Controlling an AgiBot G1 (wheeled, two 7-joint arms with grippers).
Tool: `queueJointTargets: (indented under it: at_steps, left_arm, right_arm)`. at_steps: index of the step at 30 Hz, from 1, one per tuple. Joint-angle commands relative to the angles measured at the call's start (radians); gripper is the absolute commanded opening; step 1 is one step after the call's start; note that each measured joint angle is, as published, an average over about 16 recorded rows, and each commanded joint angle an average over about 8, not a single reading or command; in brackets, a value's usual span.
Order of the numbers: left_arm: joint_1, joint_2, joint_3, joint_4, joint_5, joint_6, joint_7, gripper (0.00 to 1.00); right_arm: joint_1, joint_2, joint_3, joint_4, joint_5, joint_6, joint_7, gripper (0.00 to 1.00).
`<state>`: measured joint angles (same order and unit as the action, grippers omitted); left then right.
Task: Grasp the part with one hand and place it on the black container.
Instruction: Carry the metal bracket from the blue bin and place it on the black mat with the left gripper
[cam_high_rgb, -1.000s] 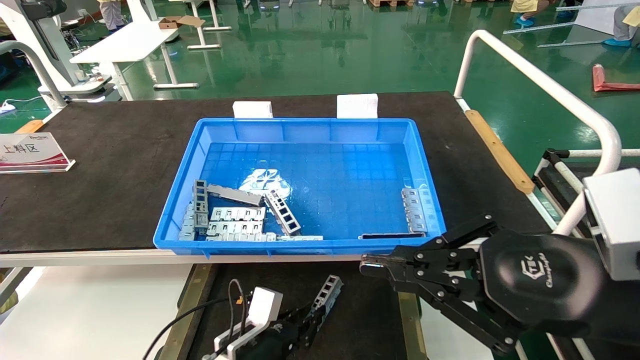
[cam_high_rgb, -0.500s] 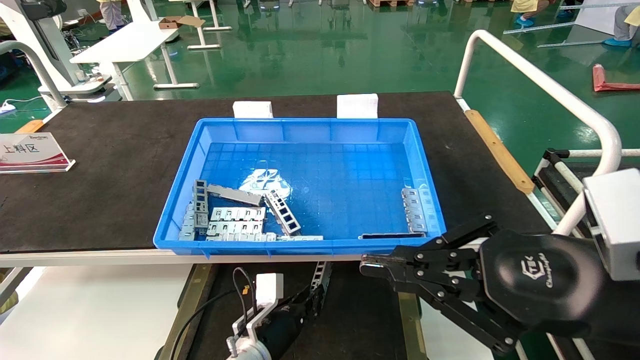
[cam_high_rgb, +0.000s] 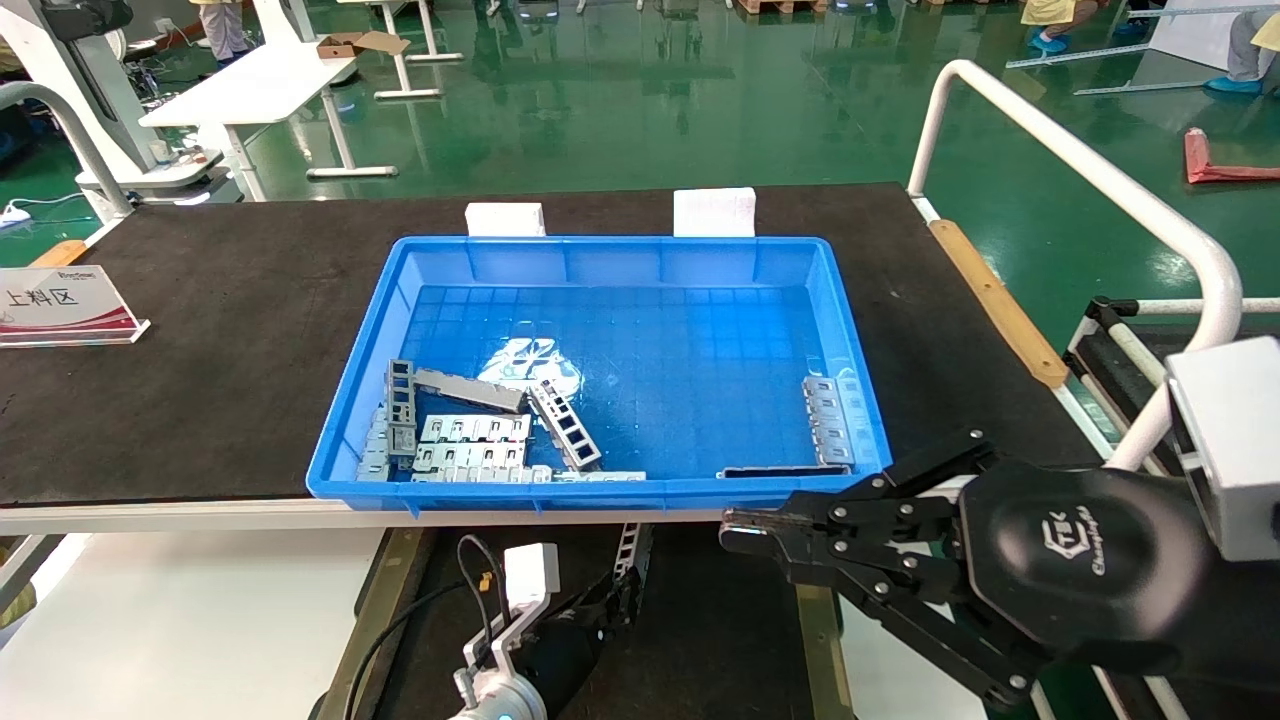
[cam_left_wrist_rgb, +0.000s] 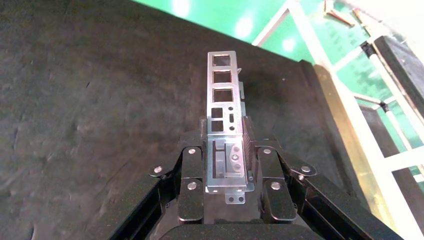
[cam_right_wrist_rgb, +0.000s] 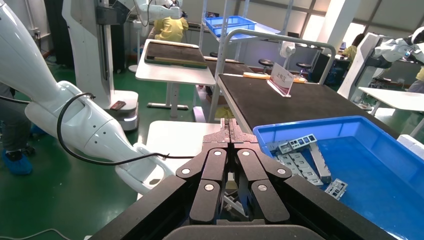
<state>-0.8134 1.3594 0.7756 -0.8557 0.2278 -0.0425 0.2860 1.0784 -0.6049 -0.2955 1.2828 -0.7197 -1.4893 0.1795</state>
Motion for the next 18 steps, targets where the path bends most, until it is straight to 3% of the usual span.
queueJointTargets:
  at_steps: [1,5,7,9,18]
  left_arm:
    - [0.001,0.0,0.004,-0.004,-0.003,-0.012,-0.006,0.42]
    - [0.004,0.001,0.006,-0.011,0.002,-0.028,-0.016,0.88]
    - [0.006,0.001,0.006,-0.014,0.005,-0.034,-0.022,0.99]
    - [0.009,0.001,0.007,-0.018,0.009,-0.04,-0.028,1.0]
    - [0.02,0.001,0.012,-0.04,0.032,-0.063,-0.061,1.0]
  right_arm:
    - [0.0,0.0,0.0,0.0,0.0,0.0,0.0,0.16]
    - [0.0,0.0,0.0,0.0,0.0,0.0,0.0,0.63]
    - [0.0,0.0,0.0,0.0,0.0,0.0,0.0,0.83]
    - [0.0,0.0,-0.001,0.0,0.0,0.0,0.0,0.97]
    - [0.0,0.0,-0.001,0.0,0.001,0.0,-0.001,1.0]
